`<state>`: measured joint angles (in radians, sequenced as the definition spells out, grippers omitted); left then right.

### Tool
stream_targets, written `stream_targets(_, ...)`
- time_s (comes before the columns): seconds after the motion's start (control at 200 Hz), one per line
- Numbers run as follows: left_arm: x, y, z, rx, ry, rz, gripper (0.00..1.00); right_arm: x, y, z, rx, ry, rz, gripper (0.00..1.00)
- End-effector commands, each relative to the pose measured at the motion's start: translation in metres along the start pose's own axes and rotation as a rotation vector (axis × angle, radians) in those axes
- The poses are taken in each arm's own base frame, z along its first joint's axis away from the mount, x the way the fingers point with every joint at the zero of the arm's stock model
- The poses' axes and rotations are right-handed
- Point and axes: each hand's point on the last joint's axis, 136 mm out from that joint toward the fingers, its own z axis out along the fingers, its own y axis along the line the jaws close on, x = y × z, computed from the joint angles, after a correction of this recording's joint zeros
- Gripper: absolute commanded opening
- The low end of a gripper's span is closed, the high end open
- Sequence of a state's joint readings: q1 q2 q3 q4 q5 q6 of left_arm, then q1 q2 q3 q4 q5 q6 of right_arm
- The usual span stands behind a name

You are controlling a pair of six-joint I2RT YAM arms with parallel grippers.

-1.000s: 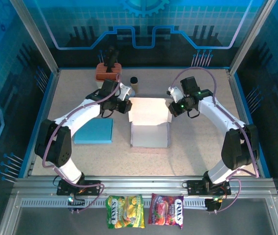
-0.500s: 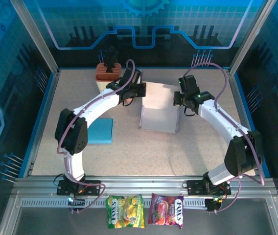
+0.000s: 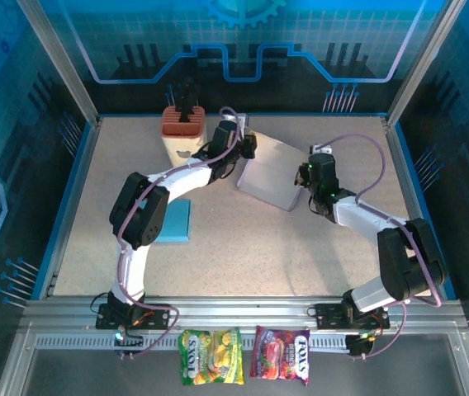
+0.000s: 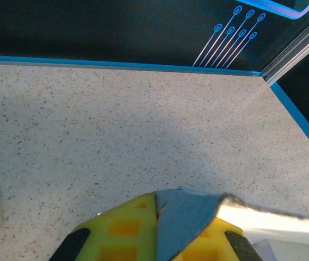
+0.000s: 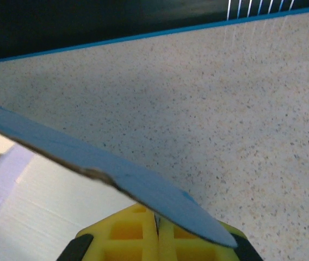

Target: Fold the paper box

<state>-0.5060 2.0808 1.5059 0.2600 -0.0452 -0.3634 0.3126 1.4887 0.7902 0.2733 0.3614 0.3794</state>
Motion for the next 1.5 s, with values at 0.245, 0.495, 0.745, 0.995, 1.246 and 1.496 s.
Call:
stream_targets(0.245,0.024,-0.051,-0.018,0.267,-0.075,-0.002,0.0,-0.026,0.019,0.0,-0.106,-0.229,-0.018,0.0)
stream_targets(0.495,0.052,-0.054,-0.024,0.268,-0.049,0.004,0.0,-0.005,0.013,0.005,-0.092,-0.188,-0.013,0.01)
stream_targets(0.745,0.079,-0.055,-0.025,0.235,-0.018,0.0,0.0,0.018,0.005,0.007,-0.072,-0.111,0.015,0.05)
stream_targets(0.995,0.092,-0.051,-0.027,0.171,-0.016,0.032,0.0,0.022,-0.003,-0.002,-0.041,-0.099,0.013,0.12)
stream_targets(1.246,0.101,-0.042,-0.029,0.066,-0.019,0.114,0.0,0.012,0.011,-0.022,-0.091,0.039,0.086,0.44)
stream_targets(1.496,0.092,-0.041,-0.03,0.05,-0.04,0.143,0.0,0.026,0.024,-0.058,-0.148,0.249,0.228,0.69)
